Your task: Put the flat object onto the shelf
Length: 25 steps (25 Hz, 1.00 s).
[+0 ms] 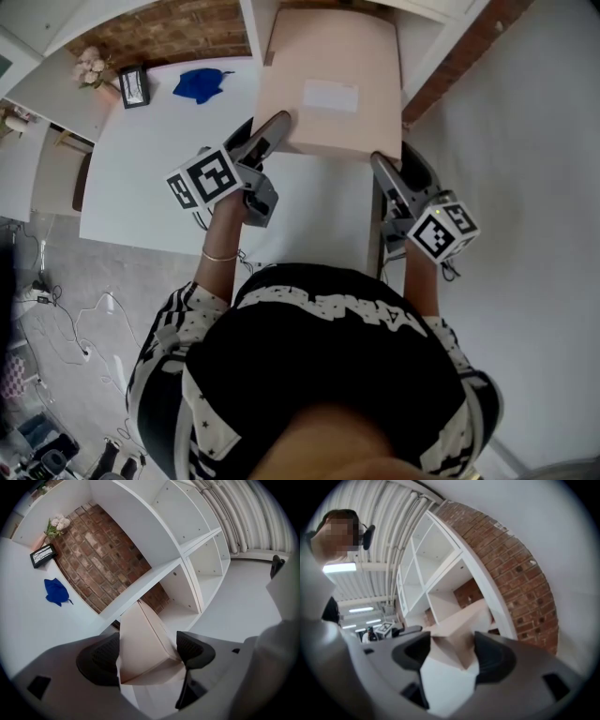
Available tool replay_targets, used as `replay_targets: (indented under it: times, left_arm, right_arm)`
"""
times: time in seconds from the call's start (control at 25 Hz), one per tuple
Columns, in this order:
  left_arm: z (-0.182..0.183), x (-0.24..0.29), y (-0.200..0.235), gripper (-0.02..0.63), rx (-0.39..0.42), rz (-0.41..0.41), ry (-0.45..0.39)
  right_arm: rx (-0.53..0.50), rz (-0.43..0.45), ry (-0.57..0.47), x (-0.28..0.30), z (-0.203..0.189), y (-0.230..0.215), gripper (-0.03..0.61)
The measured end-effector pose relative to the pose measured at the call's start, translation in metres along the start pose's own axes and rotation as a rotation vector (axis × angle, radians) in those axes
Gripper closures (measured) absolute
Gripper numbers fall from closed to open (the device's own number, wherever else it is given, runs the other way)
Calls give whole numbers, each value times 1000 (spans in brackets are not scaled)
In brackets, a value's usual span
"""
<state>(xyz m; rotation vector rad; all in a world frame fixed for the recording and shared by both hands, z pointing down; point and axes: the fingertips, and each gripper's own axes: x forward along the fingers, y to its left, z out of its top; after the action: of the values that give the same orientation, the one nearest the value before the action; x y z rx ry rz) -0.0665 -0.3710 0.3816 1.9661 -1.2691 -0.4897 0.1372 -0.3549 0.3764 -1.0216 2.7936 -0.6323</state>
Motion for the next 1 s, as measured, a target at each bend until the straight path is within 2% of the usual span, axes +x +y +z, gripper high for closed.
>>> replay_targets:
  times: [0.6, 0.68, 0.88, 1.0]
  left_arm:
    - [5, 3, -3, 222, 2, -17, -26]
    - [5, 2, -4, 222, 24, -13, -25]
    - [9, -4, -7, 222, 139, -2, -15]
    - [10, -5, -12, 222, 155, -22, -18]
  right_arm:
    - [5, -5, -28, 8, 9, -10, 265]
    - [3, -9, -31, 9, 10, -10, 265]
    - [4, -19, -42, 16, 15, -13, 270]
    - [13, -23, -52, 19, 17, -16, 270]
